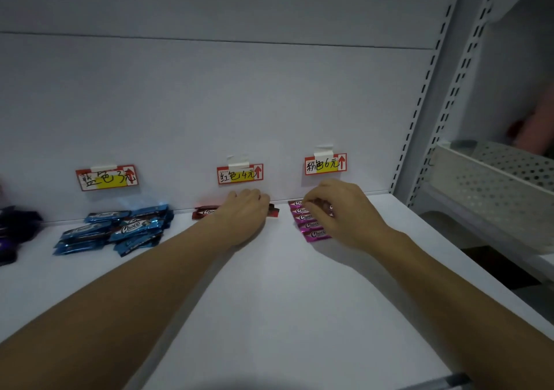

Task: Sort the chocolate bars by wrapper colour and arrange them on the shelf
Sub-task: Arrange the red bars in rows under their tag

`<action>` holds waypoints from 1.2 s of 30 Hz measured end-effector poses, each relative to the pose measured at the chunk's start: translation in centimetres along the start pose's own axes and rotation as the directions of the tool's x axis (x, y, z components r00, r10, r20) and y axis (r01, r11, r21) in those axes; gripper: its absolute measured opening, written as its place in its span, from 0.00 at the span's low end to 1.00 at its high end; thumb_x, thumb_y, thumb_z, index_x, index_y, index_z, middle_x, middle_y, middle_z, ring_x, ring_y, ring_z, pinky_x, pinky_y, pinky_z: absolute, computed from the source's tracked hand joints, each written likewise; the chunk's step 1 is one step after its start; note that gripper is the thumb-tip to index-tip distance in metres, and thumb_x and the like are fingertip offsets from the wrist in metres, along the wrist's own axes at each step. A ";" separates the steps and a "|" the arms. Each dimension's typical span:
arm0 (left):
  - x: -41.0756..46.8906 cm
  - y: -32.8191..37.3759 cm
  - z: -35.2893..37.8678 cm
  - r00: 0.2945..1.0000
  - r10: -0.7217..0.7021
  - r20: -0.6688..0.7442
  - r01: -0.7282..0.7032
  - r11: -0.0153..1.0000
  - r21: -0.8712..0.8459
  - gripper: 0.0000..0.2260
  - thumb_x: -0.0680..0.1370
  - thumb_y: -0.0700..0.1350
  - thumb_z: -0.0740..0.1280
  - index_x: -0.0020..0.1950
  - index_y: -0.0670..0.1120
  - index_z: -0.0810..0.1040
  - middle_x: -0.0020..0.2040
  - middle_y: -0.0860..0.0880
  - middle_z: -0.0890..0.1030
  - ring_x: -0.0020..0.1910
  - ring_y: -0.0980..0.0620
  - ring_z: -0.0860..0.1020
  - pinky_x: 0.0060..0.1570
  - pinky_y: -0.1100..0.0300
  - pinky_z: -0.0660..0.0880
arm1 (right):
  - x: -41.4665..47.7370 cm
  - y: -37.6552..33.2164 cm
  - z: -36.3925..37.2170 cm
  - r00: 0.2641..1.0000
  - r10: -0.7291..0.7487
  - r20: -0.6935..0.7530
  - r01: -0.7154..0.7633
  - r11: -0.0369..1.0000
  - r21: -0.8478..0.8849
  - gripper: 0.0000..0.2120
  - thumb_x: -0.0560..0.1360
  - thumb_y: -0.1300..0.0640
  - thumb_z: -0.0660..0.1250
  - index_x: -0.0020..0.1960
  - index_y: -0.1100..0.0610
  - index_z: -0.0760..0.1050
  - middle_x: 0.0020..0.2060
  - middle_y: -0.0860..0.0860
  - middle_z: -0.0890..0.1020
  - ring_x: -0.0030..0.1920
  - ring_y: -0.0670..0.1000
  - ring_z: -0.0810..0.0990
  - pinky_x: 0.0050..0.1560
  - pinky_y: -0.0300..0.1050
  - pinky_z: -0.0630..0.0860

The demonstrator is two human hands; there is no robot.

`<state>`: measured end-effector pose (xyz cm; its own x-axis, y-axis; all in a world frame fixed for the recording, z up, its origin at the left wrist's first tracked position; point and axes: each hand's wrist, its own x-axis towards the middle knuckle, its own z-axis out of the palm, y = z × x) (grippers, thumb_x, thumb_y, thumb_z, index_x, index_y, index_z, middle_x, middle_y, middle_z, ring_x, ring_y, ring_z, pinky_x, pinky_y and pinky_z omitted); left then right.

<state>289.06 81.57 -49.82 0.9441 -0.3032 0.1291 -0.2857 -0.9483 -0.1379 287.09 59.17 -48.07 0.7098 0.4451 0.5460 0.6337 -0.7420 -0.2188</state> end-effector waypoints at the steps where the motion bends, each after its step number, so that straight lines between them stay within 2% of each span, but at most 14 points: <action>1: 0.0 -0.2 0.0 1.000 -0.010 -0.009 0.009 0.997 -0.078 0.11 0.84 0.42 0.57 0.66 0.43 0.68 0.61 0.43 0.74 0.58 0.44 0.73 0.58 0.50 0.70 | 0.2 -0.3 -0.4 1.000 0.006 -0.010 -0.006 1.000 0.015 0.07 0.78 0.54 0.70 0.52 0.55 0.83 0.44 0.47 0.82 0.41 0.43 0.75 0.44 0.38 0.70; 4: -1.0 -0.6 -1.4 0.992 -0.054 -0.112 0.001 0.905 -0.426 0.11 0.82 0.43 0.63 0.64 0.46 0.71 0.59 0.46 0.77 0.56 0.47 0.77 0.55 0.52 0.74 | 1.1 -1.3 -1.5 0.998 0.033 -0.048 -0.030 0.998 0.050 0.04 0.79 0.56 0.70 0.50 0.54 0.83 0.43 0.45 0.82 0.40 0.42 0.76 0.44 0.35 0.69; 8: -3.7 -2.3 -3.8 0.906 -0.374 -0.197 0.114 0.665 -0.738 0.13 0.83 0.37 0.59 0.67 0.45 0.72 0.56 0.48 0.81 0.50 0.49 0.80 0.53 0.52 0.78 | 3.2 -2.5 -0.5 0.984 0.139 0.113 -0.144 0.989 0.033 0.09 0.80 0.58 0.66 0.56 0.54 0.83 0.47 0.46 0.85 0.46 0.44 0.80 0.51 0.41 0.79; 9: -4.8 -2.6 -4.0 0.889 -0.427 -0.166 0.116 0.562 -0.819 0.12 0.84 0.37 0.57 0.66 0.45 0.73 0.53 0.48 0.83 0.48 0.49 0.82 0.50 0.53 0.80 | 3.9 -2.9 0.5 0.973 0.144 0.178 -0.146 0.989 -0.002 0.10 0.80 0.58 0.65 0.58 0.53 0.83 0.51 0.47 0.85 0.49 0.47 0.82 0.54 0.44 0.80; 11: -7.0 -2.9 -4.2 0.885 -0.465 -0.025 0.084 0.212 -0.974 0.12 0.84 0.36 0.57 0.63 0.45 0.76 0.49 0.46 0.86 0.44 0.48 0.85 0.44 0.53 0.83 | 5.5 -4.2 3.2 0.950 0.140 0.279 -0.139 0.990 -0.024 0.12 0.80 0.55 0.65 0.61 0.52 0.82 0.56 0.50 0.85 0.54 0.51 0.82 0.58 0.50 0.79; 13: -8.8 -2.9 -4.0 0.863 -0.500 0.081 0.017 -0.130 -0.991 0.13 0.83 0.34 0.57 0.60 0.42 0.79 0.45 0.43 0.86 0.41 0.47 0.84 0.39 0.53 0.82 | 7.0 -6.1 5.9 0.929 0.102 0.355 -0.116 0.993 0.019 0.18 0.77 0.47 0.68 0.65 0.49 0.78 0.60 0.50 0.82 0.58 0.54 0.80 0.59 0.53 0.78; 16: -10.3 -3.2 -3.3 0.795 -0.574 0.195 -0.070 -0.406 -0.911 0.11 0.83 0.36 0.57 0.56 0.41 0.79 0.37 0.44 0.80 0.29 0.52 0.73 0.23 0.63 0.67 | 8.5 -8.6 9.6 0.887 0.016 0.461 -0.022 1.000 0.007 0.33 0.72 0.37 0.69 0.74 0.44 0.65 0.65 0.51 0.74 0.64 0.56 0.73 0.61 0.59 0.74; 19: -10.6 -4.0 -2.9 0.776 -0.581 0.246 -0.091 -0.488 -0.868 0.10 0.82 0.37 0.57 0.56 0.41 0.78 0.34 0.46 0.75 0.26 0.55 0.67 0.21 0.65 0.58 | 9.2 -9.3 11.5 0.872 -0.016 0.488 0.077 0.992 -0.104 0.27 0.78 0.39 0.64 0.75 0.44 0.63 0.63 0.53 0.72 0.64 0.58 0.70 0.59 0.58 0.72; 24: -10.6 -5.1 -2.8 0.708 -0.580 0.402 0.018 -0.555 -0.832 0.11 0.81 0.38 0.56 0.45 0.40 0.76 0.29 0.47 0.77 0.24 0.54 0.70 0.21 0.64 0.63 | 9.6 -9.4 12.5 0.899 -0.123 0.419 0.235 0.945 -0.227 0.16 0.83 0.49 0.60 0.65 0.59 0.71 0.56 0.56 0.74 0.57 0.59 0.75 0.53 0.55 0.75; 28: -10.5 -6.1 -2.9 0.693 -0.536 0.482 0.022 -0.652 -0.758 0.08 0.80 0.39 0.57 0.44 0.42 0.74 0.32 0.46 0.76 0.23 0.55 0.66 0.21 0.67 0.58 | 10.3 -9.9 12.7 0.911 -0.118 0.394 0.227 0.943 -0.242 0.12 0.83 0.52 0.60 0.58 0.60 0.73 0.53 0.57 0.75 0.51 0.59 0.78 0.48 0.52 0.75; 31: -10.2 -6.5 -2.5 0.687 -0.529 0.498 -0.024 -0.701 -0.713 0.06 0.79 0.36 0.58 0.53 0.44 0.72 0.40 0.43 0.79 0.27 0.54 0.69 0.25 0.64 0.63 | 10.4 -9.3 11.8 0.957 -0.042 0.286 0.060 0.997 -0.053 0.04 0.78 0.50 0.66 0.48 0.50 0.75 0.44 0.48 0.79 0.43 0.51 0.79 0.44 0.49 0.77; 33: -10.0 -6.5 -2.1 0.681 -0.532 0.503 -0.025 -0.703 -0.710 0.10 0.79 0.34 0.58 0.56 0.45 0.71 0.43 0.43 0.79 0.30 0.53 0.70 0.27 0.62 0.64 | 10.1 -9.4 9.9 0.981 0.076 0.176 -0.105 0.982 0.160 0.10 0.79 0.55 0.66 0.40 0.47 0.72 0.35 0.44 0.78 0.36 0.44 0.76 0.39 0.47 0.71; 34: -9.9 -6.1 -2.1 0.683 -0.525 0.509 -0.016 -0.707 -0.707 0.10 0.78 0.35 0.59 0.57 0.45 0.72 0.43 0.43 0.79 0.31 0.53 0.71 0.29 0.61 0.65 | 9.8 -9.8 8.7 0.978 0.137 0.158 -0.178 0.942 0.284 0.11 0.80 0.58 0.65 0.39 0.49 0.74 0.33 0.48 0.79 0.35 0.45 0.76 0.39 0.49 0.70; 36: -9.9 -5.2 -2.1 0.724 -0.470 0.506 0.008 -0.727 -0.686 0.04 0.80 0.41 0.63 0.54 0.45 0.76 0.42 0.45 0.79 0.34 0.53 0.74 0.33 0.60 0.67 | 8.8 -11.1 6.9 0.958 0.200 0.207 -0.280 0.811 0.514 0.09 0.82 0.59 0.64 0.45 0.60 0.79 0.39 0.61 0.82 0.37 0.50 0.79 0.43 0.52 0.76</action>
<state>280.84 89.32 -48.33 0.9004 0.2732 -0.3385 0.1024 0.6232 0.7753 288.39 74.81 -46.41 0.8702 0.3818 0.3115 0.4727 -0.4685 -0.7463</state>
